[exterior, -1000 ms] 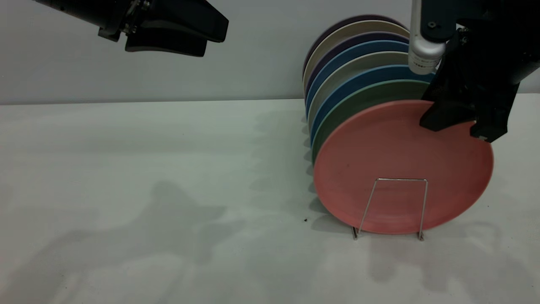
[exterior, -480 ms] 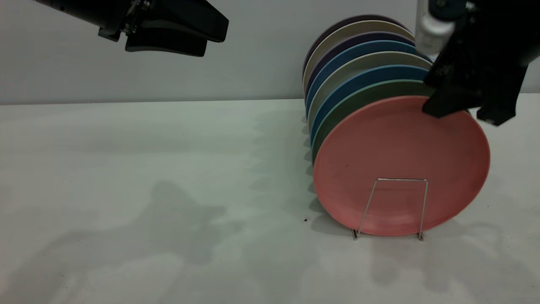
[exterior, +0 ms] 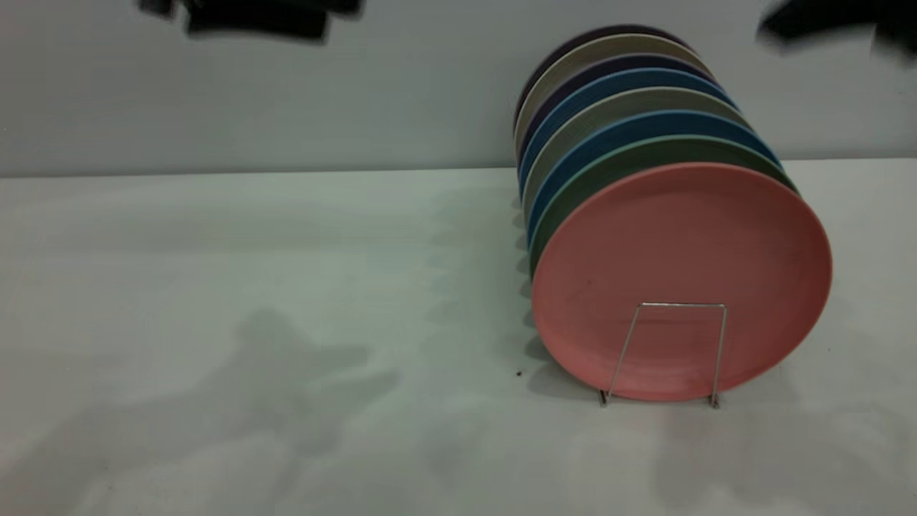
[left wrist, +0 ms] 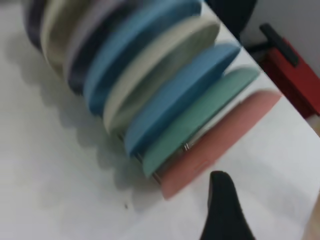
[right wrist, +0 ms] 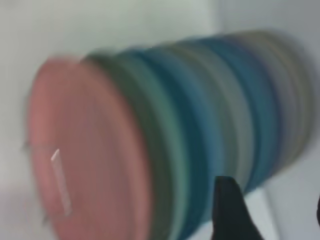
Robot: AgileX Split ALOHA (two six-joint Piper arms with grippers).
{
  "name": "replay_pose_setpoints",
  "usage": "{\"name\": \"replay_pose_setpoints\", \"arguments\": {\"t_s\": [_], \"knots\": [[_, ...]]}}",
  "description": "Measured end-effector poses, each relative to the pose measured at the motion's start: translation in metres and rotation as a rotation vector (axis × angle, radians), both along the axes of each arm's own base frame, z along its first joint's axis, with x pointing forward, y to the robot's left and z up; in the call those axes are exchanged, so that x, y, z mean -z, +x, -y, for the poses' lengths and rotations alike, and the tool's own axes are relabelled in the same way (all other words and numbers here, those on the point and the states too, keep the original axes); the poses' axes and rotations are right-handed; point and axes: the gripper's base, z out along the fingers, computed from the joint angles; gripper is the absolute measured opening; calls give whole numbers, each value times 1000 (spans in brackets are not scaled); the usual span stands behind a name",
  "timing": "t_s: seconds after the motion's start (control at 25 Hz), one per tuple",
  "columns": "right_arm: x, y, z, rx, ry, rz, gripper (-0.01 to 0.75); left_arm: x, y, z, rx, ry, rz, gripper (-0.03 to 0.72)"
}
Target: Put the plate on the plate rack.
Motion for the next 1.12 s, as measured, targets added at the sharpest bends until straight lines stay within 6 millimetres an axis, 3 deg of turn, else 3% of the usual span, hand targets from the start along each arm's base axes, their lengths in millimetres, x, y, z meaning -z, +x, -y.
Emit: {"name": "replay_pose_setpoints", "arguments": {"t_s": [0.16,0.32,0.48,0.64,0.76,0.84,0.96,1.12], "knots": [[-45,-43,11,94,206,11,413,-47,-19,-23,-50,10,141,499],[-59,-89,21,200,346,-179,391,-104,-63,-40,-90,30,315,499],[-63,-130,35,325,384,-332,381,-152,-127,-48,-119,78,470,499],[-67,-170,49,391,389,-397,378,-175,-202,-59,-199,178,552,499],[-61,-197,56,398,396,-414,378,-168,-254,-71,-306,234,569,499],[-49,-208,59,403,393,-426,371,-150,-284,-77,-375,247,555,487],[-26,-219,63,410,382,-447,357,-115,-311,-86,-453,263,531,454],[7,-230,67,419,372,-461,345,-72,-332,-95,-533,291,465,423]]}}
